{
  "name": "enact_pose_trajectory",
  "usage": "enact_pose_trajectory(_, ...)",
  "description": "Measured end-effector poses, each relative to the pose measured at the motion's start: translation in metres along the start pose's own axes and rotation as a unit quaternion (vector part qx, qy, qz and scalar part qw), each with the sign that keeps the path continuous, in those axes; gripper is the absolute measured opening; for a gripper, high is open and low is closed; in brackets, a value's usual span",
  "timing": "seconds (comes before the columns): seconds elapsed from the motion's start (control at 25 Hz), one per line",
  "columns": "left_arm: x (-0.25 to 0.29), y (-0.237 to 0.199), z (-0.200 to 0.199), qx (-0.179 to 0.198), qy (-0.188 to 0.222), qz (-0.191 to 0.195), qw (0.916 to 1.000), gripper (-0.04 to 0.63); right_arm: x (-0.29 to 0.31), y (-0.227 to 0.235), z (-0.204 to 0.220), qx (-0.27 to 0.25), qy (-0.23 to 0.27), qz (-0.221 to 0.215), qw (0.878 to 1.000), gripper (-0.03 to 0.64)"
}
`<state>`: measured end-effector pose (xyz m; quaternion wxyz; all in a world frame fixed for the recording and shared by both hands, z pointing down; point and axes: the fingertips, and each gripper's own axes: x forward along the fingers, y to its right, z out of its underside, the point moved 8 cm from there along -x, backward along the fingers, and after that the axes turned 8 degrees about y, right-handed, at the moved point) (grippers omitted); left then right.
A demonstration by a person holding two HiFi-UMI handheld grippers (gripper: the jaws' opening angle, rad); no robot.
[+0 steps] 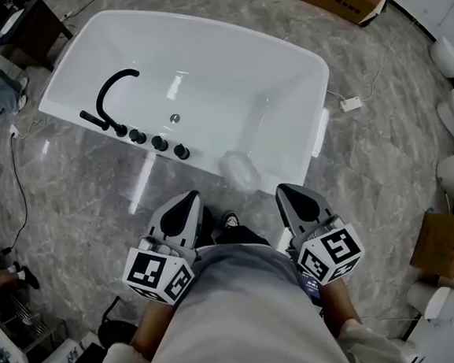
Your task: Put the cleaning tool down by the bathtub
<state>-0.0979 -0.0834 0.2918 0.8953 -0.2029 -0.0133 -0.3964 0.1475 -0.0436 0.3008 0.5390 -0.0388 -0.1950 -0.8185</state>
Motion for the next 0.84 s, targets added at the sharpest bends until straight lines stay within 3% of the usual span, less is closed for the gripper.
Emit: enact_pose_trajectory(0.84, -0.020, 0.020, 0.019, 0.011, -0.020, -0.006, 0.9997, 0.009, -0.018, -0.002, 0.001, -0.026, 0.002, -0.014, 1.000, 0.011)
